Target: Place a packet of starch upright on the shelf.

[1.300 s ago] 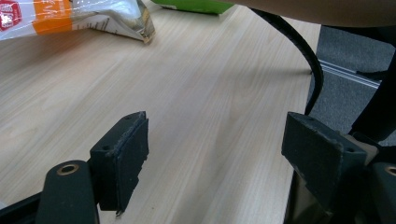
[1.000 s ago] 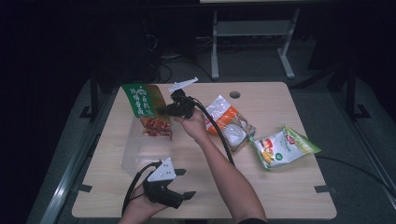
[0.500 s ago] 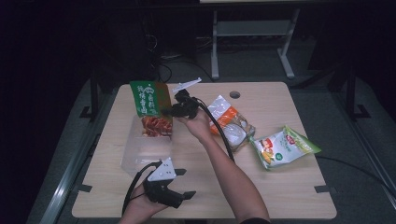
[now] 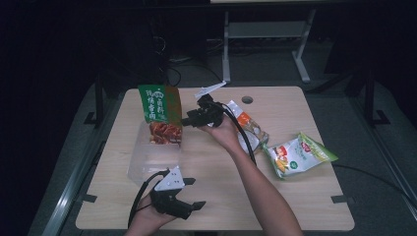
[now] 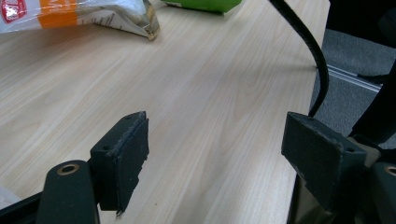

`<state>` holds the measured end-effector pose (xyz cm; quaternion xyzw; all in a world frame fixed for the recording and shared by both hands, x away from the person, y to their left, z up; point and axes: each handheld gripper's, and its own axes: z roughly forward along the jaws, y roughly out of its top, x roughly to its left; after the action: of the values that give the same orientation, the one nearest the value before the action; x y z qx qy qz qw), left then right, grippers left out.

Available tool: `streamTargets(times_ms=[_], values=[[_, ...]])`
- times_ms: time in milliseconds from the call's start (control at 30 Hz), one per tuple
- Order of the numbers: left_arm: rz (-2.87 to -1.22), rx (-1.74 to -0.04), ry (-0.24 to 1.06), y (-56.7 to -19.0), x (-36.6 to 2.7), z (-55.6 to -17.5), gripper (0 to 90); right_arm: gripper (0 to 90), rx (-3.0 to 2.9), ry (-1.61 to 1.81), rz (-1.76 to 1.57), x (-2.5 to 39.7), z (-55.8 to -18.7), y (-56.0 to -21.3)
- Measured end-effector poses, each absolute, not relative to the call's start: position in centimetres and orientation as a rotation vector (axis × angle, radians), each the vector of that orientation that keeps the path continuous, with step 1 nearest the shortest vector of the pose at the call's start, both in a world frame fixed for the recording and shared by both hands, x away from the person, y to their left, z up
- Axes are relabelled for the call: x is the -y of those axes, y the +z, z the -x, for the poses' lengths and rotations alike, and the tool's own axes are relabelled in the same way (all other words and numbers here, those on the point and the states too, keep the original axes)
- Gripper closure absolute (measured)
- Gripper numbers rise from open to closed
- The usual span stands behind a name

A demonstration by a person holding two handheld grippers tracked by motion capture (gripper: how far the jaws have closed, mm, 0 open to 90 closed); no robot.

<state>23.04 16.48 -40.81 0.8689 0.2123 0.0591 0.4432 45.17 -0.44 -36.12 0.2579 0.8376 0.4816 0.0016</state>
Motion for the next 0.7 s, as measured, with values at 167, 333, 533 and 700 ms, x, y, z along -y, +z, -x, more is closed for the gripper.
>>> streamTargets(times_ms=[167,333,533,700], values=[[-2.156,-0.533,0.156,-40.8,-16.6,-23.0,23.0,45.4,-2.625,1.474,-0.817,2.6,-44.1,-35.9],[-2.155,-0.532,0.163,-40.7,-16.7,-23.0,23.2,44.1,-2.624,1.42,-0.845,4.7,-43.2,-36.0],[-2.149,-0.527,0.151,-40.8,-16.4,-22.9,23.3,43.4,-2.626,1.378,-0.874,6.8,-42.0,-36.3],[-2.157,-0.529,0.155,-40.9,-16.2,-22.8,23.8,42.7,-2.621,1.325,-0.884,8.5,-40.8,-36.8]])
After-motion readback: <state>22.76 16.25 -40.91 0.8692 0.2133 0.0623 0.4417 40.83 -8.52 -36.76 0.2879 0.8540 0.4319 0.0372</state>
